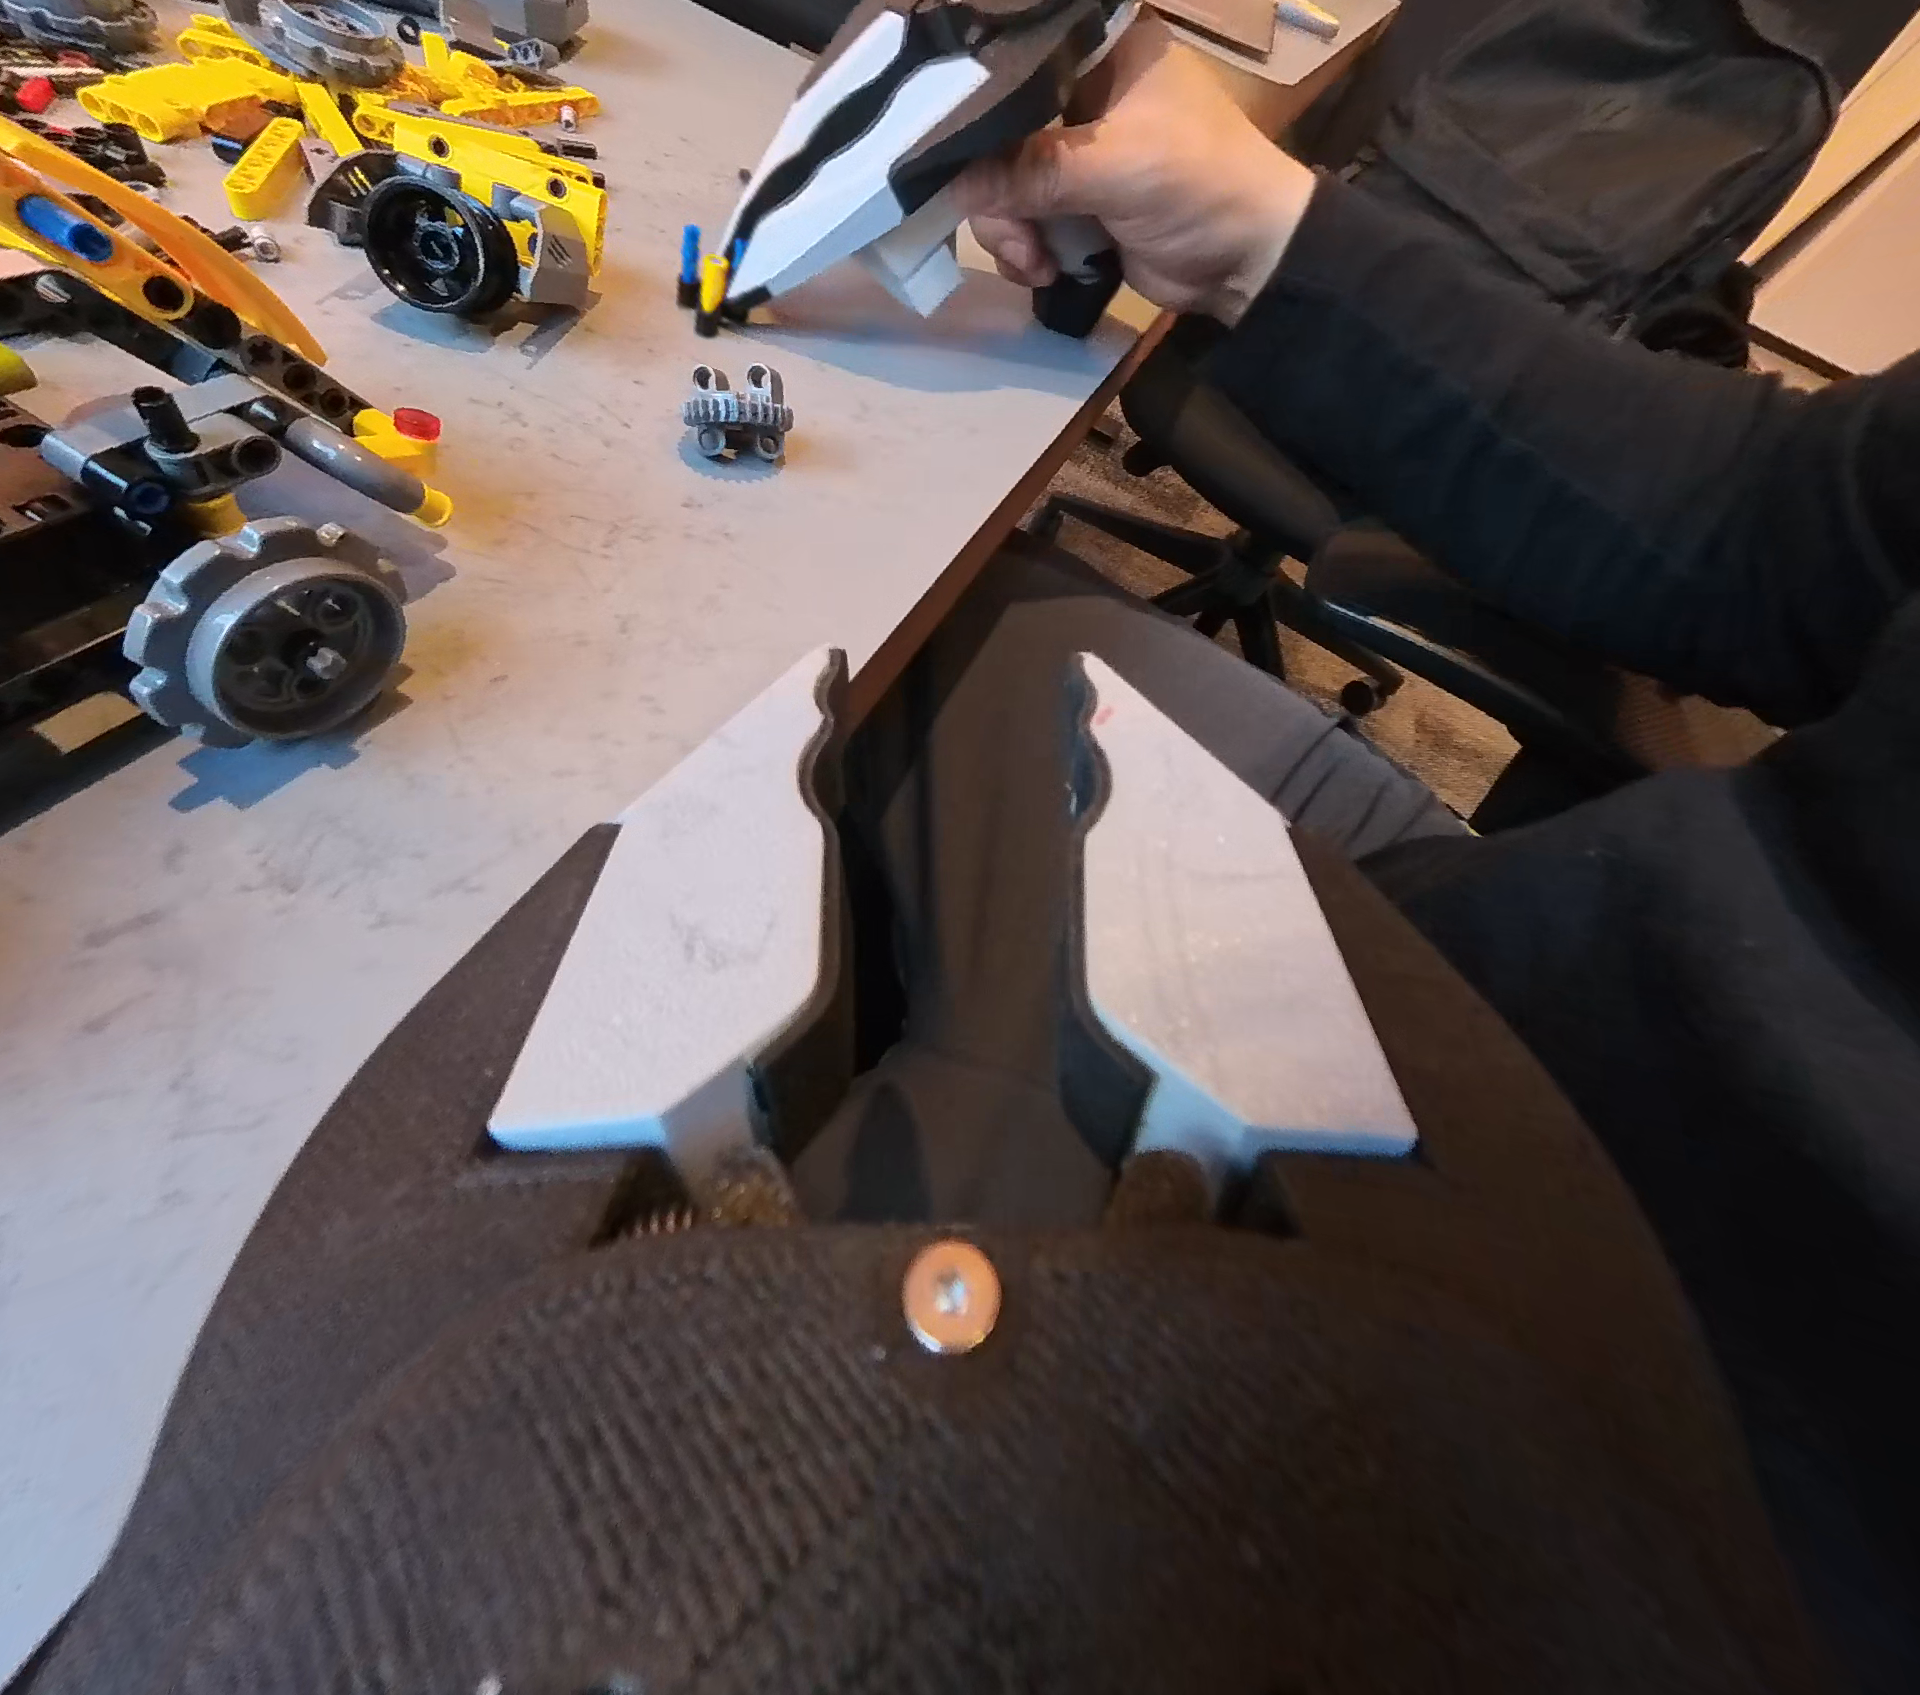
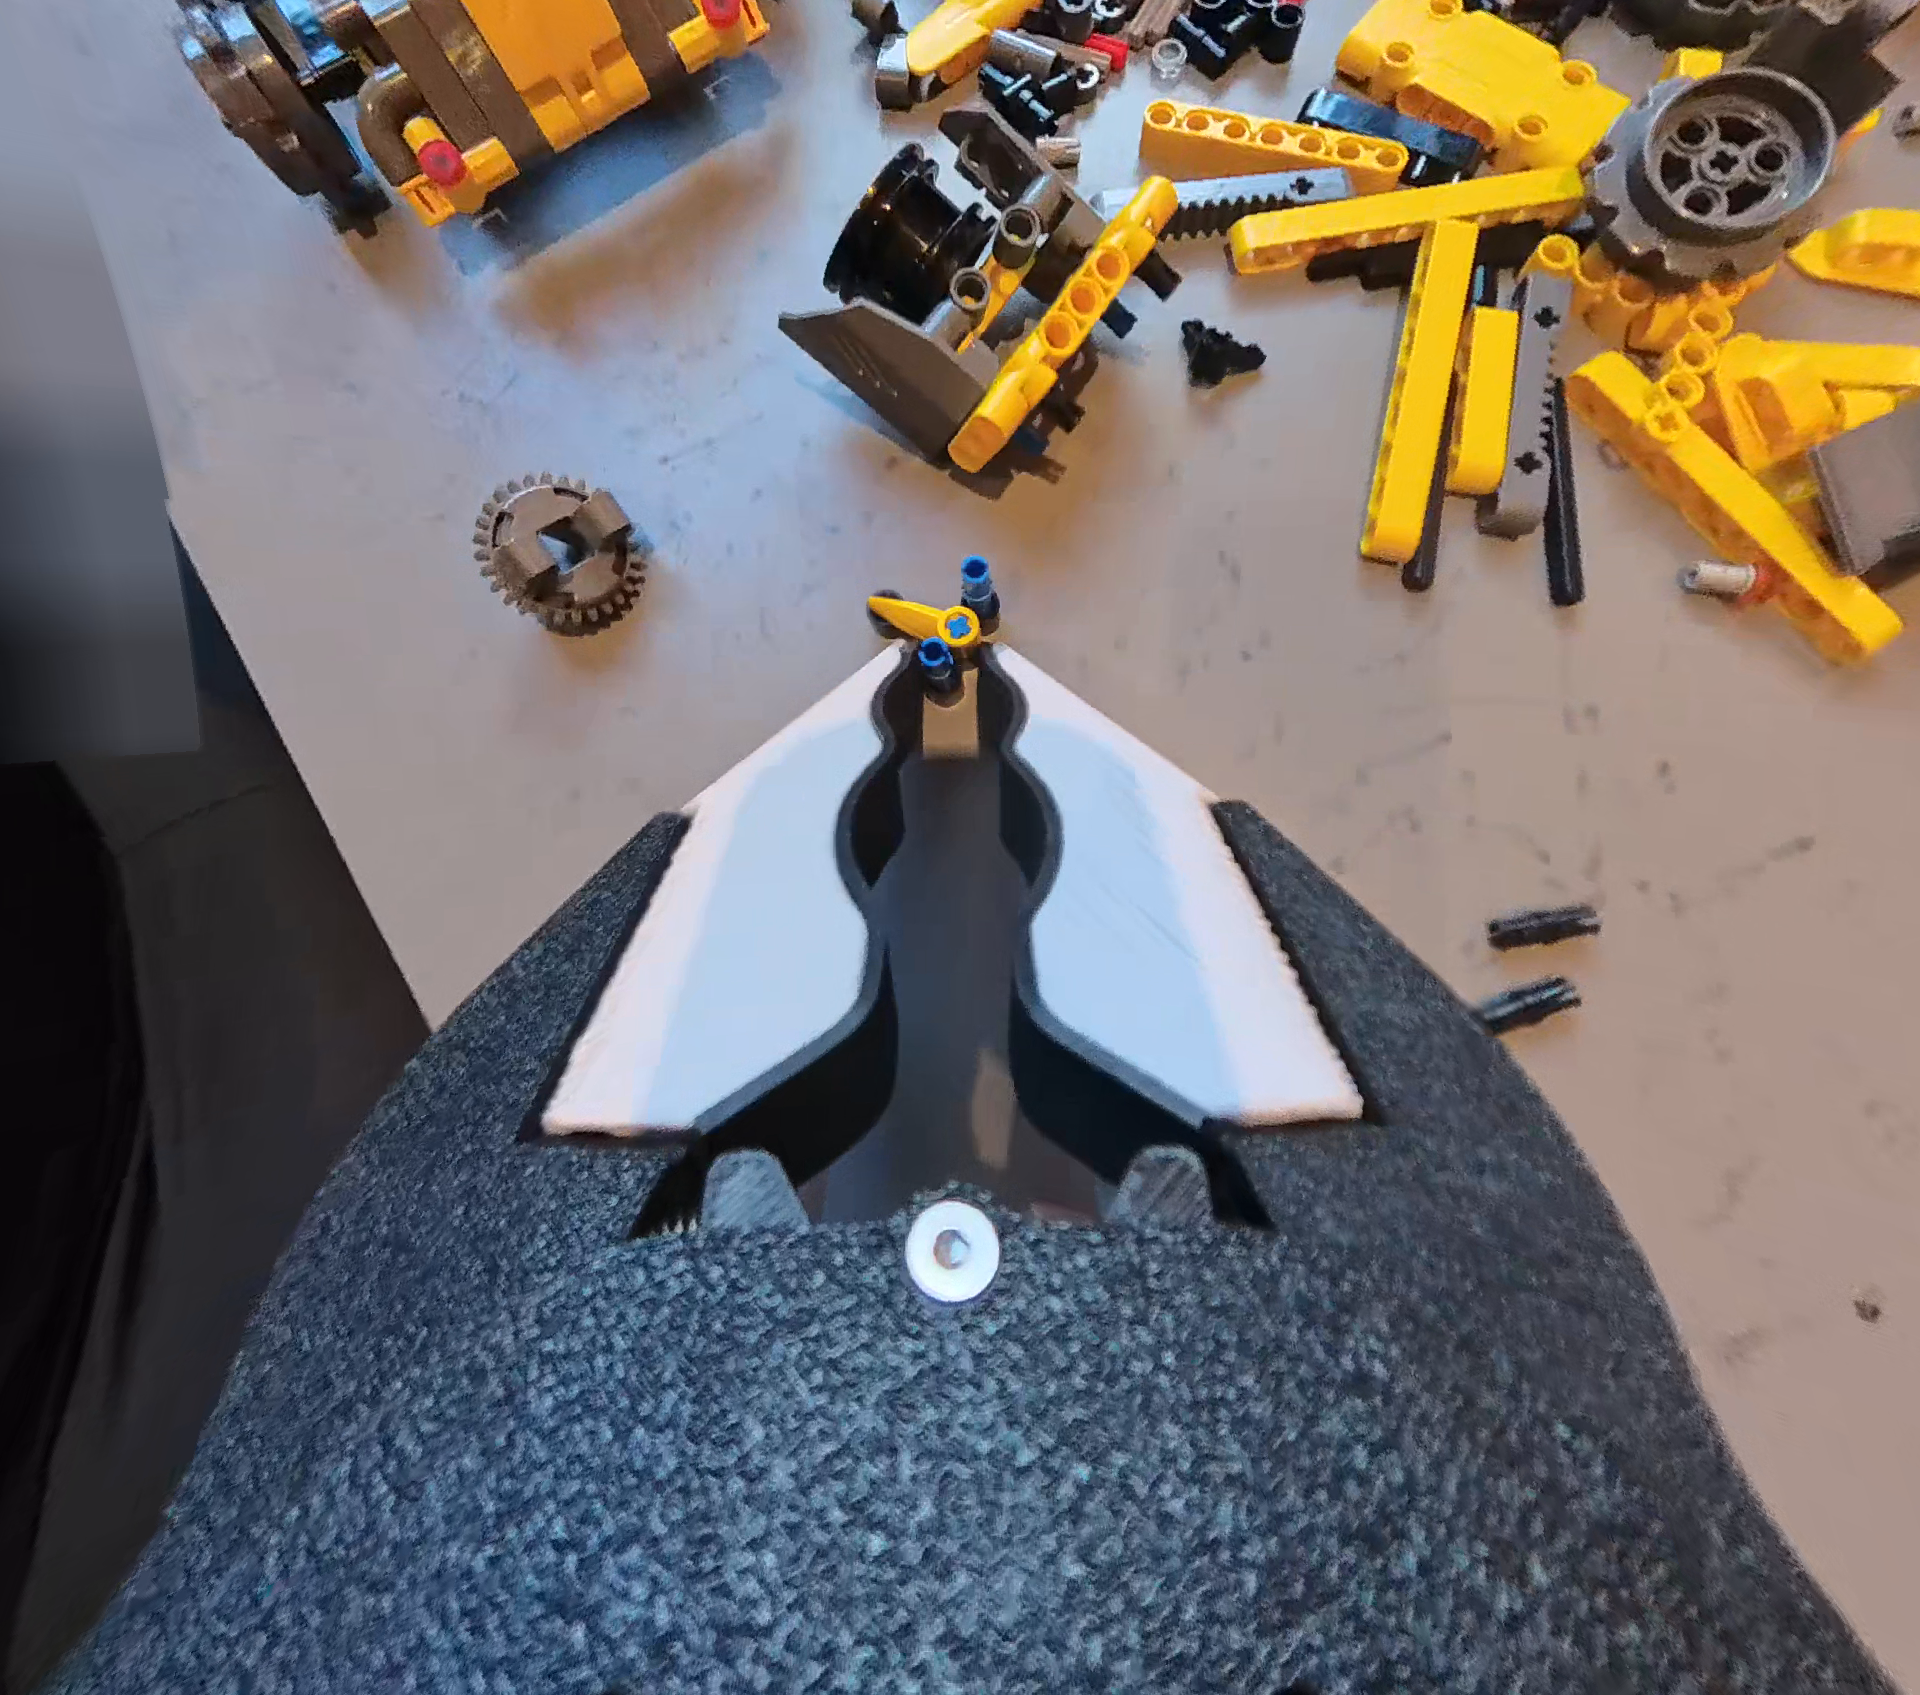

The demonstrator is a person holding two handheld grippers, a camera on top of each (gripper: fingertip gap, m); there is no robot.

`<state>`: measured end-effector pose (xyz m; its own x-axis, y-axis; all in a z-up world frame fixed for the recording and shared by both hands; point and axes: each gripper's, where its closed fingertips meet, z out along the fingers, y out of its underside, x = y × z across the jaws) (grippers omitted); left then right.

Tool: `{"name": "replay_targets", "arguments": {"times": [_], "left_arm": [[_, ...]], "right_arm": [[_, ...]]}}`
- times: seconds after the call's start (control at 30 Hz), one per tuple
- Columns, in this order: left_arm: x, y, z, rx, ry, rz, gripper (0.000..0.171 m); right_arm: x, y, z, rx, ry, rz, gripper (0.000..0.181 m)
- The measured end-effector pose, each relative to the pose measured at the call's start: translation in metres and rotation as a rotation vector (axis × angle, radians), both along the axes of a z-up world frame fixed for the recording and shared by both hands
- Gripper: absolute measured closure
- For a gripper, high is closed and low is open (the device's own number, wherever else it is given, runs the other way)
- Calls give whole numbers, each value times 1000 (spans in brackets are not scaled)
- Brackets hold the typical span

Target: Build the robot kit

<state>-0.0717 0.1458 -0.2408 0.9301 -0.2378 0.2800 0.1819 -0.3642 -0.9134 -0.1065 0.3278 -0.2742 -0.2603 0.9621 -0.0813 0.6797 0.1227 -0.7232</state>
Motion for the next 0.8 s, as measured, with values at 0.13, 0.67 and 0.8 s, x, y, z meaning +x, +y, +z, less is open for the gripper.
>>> {"name": "replay_targets", "arguments": {"times": [0.13,0.67,0.8], "left_arm": [[0,0,1,2,-8,-4,132],[4,2,-1,-3,5,-13,132],[3,2,-2,-4,9,-6,132]], "right_arm": [[-4,1,-3,8,-13,4,164],[33,110,3,47,-13,-403,155],[32,115,-6,38,-38,-421,163]]}}
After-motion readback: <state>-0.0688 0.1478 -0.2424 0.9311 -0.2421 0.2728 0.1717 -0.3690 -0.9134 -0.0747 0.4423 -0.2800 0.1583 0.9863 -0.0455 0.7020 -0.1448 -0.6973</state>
